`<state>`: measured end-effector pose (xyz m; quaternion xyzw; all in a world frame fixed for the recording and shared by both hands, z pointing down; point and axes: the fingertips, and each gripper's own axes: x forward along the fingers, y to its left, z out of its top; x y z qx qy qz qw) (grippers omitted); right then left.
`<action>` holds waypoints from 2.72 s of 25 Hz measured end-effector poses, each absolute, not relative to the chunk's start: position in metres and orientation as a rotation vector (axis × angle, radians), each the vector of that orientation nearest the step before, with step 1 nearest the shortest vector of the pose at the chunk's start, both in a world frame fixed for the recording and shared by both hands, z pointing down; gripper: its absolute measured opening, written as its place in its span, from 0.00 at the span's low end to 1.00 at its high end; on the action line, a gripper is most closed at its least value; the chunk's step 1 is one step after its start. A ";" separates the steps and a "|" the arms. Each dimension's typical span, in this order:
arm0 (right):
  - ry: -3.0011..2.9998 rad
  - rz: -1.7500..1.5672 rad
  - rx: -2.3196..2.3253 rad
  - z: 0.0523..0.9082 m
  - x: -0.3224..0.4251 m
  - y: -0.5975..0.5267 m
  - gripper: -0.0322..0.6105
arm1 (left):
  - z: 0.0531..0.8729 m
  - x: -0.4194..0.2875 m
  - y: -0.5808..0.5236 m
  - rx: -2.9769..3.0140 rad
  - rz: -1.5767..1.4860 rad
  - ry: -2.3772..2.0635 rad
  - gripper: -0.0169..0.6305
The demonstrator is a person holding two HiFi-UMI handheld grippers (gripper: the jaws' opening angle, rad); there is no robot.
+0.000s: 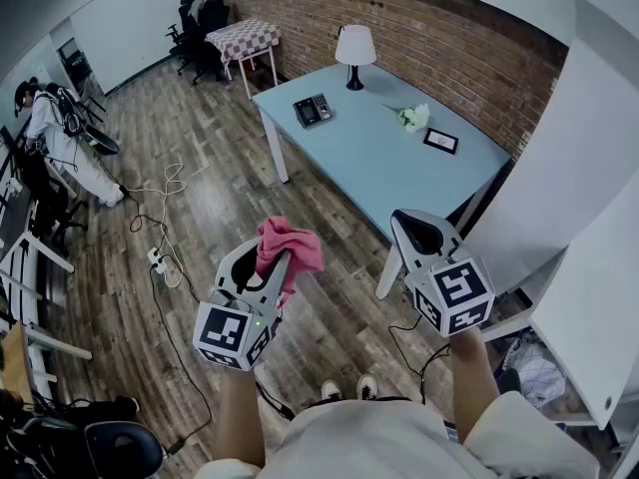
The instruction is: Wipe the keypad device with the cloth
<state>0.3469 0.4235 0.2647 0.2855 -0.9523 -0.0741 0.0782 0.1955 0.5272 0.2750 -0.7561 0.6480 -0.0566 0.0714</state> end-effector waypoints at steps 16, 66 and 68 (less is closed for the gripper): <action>-2.919 -0.167 0.832 0.264 0.304 0.437 0.08 | 0.283 0.146 0.535 -2.312 -0.132 1.938 0.28; -2.756 -0.042 0.855 0.329 0.089 0.028 0.08 | 0.302 -0.077 0.129 -2.343 -0.212 1.976 0.27; -2.759 -0.052 0.862 0.330 0.083 0.020 0.08 | 0.306 -0.085 0.118 -2.348 -0.206 1.987 0.27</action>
